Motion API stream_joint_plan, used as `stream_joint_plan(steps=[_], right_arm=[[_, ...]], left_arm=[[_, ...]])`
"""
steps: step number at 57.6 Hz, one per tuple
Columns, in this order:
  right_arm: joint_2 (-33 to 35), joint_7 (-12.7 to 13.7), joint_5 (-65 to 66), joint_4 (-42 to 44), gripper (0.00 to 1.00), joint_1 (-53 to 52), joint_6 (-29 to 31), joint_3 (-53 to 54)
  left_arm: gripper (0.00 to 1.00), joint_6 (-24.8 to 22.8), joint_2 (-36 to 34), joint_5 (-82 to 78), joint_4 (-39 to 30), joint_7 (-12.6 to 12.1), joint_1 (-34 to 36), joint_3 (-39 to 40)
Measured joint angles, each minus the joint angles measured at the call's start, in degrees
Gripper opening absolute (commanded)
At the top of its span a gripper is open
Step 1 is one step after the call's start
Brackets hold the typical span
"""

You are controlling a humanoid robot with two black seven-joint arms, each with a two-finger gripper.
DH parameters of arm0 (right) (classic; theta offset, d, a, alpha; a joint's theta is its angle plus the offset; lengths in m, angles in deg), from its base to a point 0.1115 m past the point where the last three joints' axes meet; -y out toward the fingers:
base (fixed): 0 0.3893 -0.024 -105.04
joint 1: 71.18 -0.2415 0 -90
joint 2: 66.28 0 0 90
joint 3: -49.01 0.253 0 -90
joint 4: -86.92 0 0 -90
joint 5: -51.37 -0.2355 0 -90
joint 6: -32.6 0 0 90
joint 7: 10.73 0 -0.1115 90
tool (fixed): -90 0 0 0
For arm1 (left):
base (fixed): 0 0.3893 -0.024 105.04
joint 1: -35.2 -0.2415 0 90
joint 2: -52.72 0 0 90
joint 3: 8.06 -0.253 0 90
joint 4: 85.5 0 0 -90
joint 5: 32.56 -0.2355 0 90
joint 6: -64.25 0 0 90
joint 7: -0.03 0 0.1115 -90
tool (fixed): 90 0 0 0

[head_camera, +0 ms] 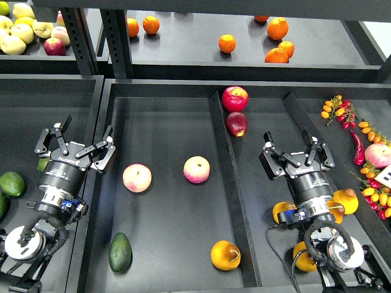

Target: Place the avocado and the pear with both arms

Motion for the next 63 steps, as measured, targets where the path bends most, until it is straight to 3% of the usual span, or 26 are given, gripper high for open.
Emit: stream_joint_plan(steps=[63], right_arm=[[0.0, 0.0, 0.0, 0.0, 1.0, 0.5, 0.0, 0.0]], left_arm=[[0.99, -0.5, 0.0, 0.0, -0.8, -1.1, -1.1, 0.0]])
